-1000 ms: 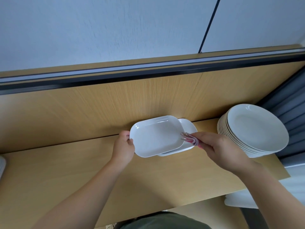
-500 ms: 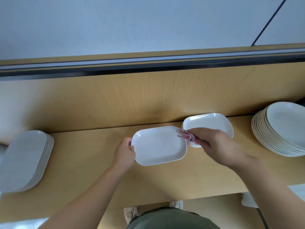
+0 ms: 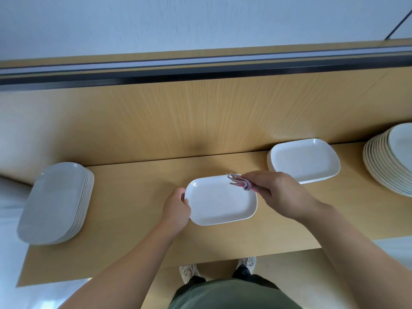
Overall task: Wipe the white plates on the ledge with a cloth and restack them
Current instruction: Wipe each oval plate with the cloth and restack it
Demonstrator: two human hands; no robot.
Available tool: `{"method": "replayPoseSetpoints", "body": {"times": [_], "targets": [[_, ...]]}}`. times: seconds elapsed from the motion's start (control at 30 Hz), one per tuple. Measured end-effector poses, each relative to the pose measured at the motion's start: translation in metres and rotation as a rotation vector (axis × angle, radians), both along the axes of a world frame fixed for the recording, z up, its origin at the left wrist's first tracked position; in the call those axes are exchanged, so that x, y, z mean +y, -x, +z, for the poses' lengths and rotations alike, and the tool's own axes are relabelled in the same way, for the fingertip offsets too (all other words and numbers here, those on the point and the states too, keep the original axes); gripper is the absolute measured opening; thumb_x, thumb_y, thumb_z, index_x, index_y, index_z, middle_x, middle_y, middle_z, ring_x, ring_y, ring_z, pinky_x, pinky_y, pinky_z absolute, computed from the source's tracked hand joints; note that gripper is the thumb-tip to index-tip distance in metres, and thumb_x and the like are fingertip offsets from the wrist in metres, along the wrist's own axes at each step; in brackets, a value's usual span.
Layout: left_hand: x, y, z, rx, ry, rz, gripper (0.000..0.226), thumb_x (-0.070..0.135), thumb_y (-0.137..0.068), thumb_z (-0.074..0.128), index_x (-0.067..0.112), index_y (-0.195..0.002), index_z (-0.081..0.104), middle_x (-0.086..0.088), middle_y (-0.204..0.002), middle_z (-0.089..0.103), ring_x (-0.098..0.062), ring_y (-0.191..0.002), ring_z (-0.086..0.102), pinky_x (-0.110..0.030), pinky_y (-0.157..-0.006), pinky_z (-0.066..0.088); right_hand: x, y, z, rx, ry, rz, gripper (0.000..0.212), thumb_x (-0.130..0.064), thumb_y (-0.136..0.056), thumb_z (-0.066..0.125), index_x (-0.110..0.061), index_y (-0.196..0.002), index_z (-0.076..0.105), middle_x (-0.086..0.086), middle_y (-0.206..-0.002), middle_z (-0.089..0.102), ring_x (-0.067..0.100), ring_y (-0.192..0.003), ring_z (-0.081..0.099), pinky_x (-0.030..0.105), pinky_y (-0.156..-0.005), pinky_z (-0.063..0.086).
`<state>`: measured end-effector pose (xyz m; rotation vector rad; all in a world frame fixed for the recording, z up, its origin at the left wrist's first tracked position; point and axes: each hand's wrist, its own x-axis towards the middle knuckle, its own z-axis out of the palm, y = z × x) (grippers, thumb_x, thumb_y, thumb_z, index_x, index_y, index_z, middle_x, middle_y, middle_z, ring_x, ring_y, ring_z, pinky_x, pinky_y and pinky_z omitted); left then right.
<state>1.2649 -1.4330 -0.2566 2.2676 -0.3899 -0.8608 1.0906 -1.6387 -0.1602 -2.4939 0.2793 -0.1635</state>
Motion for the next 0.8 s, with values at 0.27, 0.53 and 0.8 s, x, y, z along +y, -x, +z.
{"method": "replayPoseSetpoints", "body": {"times": [0.27,0.53,0.8], "targets": [[0.003,-0.005,0.000,-0.173,-0.133,-0.120,0.014,0.014,-0.088,0.046,0.018,-0.090,0.059,0.003,-0.081,0.062,-0.021,-0.075,0.060,-0.039,-0.068,0.051,0.000,-0.018,-0.009,0.033,0.054,0.019,0.035,-0.009,-0.096,0.055,-0.025,-0.126,0.064,-0.014,-0.103,0.068,0.008,-0.089,0.062,0.033,-0.067,0.054],[0.018,-0.013,0.003,-0.241,-0.186,-0.448,0.048,0.024,-0.095,0.049,0.023,-0.142,0.039,0.002,-0.128,0.050,-0.019,-0.113,0.052,-0.034,-0.090,0.045,0.010,-0.050,-0.047,0.045,0.149,0.011,0.041,0.001,-0.089,0.055,-0.023,-0.122,0.064,-0.013,-0.103,0.066,0.018,-0.086,0.064,0.033,-0.064,0.054],[0.023,-0.018,0.002,-0.175,-0.219,-0.605,0.082,0.039,-0.090,0.059,0.019,-0.154,0.012,0.005,-0.154,0.024,-0.015,-0.137,0.031,-0.028,-0.106,0.033,0.052,-0.040,-0.111,0.560,0.345,-0.014,0.079,-0.054,-0.092,-0.009,-0.018,-0.153,0.028,0.010,-0.160,0.020,0.035,-0.147,0.020,0.054,-0.116,0.013]]}}
